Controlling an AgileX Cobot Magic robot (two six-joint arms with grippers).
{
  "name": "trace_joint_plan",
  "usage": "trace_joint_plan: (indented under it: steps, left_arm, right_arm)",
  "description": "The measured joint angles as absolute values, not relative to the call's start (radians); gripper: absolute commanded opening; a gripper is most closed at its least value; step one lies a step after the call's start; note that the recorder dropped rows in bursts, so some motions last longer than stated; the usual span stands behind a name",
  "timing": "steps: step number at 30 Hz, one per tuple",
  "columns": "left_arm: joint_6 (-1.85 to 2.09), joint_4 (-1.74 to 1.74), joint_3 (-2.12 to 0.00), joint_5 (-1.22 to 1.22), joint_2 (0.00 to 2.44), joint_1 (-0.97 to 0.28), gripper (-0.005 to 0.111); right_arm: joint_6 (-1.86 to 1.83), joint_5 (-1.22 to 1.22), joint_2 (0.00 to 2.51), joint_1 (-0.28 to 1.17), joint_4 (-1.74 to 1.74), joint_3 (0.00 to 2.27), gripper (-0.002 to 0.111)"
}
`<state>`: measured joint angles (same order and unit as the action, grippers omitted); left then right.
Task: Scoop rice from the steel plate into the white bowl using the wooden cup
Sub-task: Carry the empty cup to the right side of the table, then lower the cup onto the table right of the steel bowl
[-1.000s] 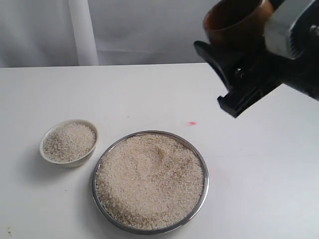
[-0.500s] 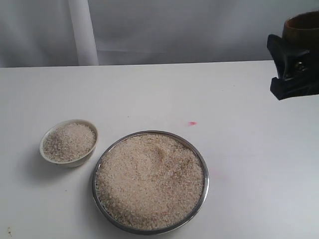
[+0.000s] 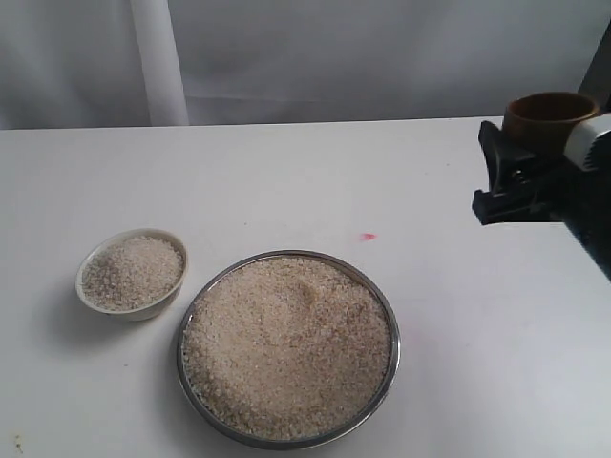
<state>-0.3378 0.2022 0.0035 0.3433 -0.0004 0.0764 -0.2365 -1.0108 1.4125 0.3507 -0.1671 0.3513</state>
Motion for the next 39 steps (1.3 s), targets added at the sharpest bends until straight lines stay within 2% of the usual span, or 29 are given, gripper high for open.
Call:
trace_joint_plan:
  steps: [8, 17, 39]
  left_arm:
    - [-0.338, 0.202, 0.004, 0.343, 0.000, 0.076, 0.000]
    - [-0.338, 0.202, 0.004, 0.343, 0.000, 0.076, 0.000]
    - [-0.338, 0.202, 0.004, 0.343, 0.000, 0.076, 0.000]
  right_arm:
    - [-0.235, -1.176, 1.683, 0.351, -0.216, 0.349, 0.000]
    - [-0.209, -1.189, 1.886, 0.351, -0.230, 0.349, 0.000]
    - [-0.176, -1.174, 1.925, 0.351, -0.245, 0.349, 0.000]
